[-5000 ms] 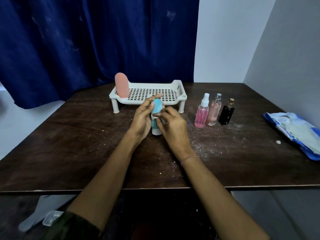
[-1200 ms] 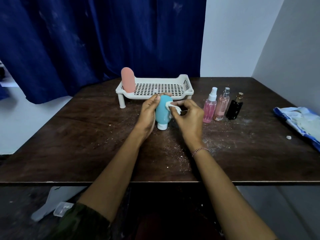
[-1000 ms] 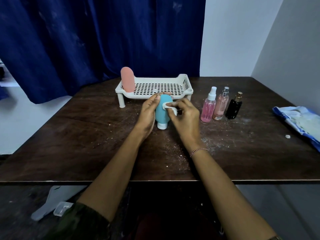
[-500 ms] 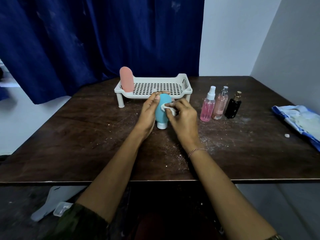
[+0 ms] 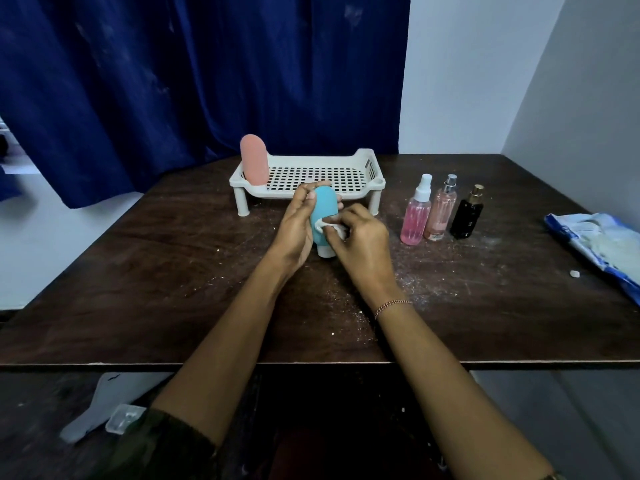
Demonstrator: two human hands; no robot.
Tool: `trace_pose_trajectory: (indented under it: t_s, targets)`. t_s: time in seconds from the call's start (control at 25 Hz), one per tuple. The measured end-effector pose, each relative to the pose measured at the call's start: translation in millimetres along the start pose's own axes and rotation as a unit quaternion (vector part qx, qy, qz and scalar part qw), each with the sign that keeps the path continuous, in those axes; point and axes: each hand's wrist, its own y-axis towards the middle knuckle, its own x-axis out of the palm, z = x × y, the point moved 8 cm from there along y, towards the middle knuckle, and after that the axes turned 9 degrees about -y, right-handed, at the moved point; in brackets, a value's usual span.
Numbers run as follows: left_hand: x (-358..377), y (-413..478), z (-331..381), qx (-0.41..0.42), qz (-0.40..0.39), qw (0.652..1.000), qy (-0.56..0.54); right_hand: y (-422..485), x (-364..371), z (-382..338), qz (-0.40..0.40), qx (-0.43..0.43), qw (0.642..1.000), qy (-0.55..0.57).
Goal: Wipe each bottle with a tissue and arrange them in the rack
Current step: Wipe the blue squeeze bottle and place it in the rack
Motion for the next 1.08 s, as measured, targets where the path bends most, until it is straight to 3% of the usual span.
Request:
trace_pose_trajectory:
  t_s: [0.32, 0.72, 0.84, 1.08]
  targets:
    - [-6.0, 0.7, 1.8, 0.000, 0.018, 0.999, -0.030, -3.2, 9.0, -2.0, -0.043, -0.018, 0.999, -0.022]
    - [16.6, -3.7, -3.1, -0.027, -0.056, 0.997, -0.036, 26.2, -30.9, 10.2, 0.151, 0.055, 0.984, 0.080]
    - [13.3, -2.1, -3.5, -0.025, -0.052, 0.997, -0.048, 30.8, -26.7, 6.9, 0.128, 0.041, 0.989, 0.068]
    - [5.7, 1.0, -0.6, -0.019, -0.035, 0.998, -0.054, 6.8, -3.6, -4.7, 0.000, -0.058, 0.998, -0.007]
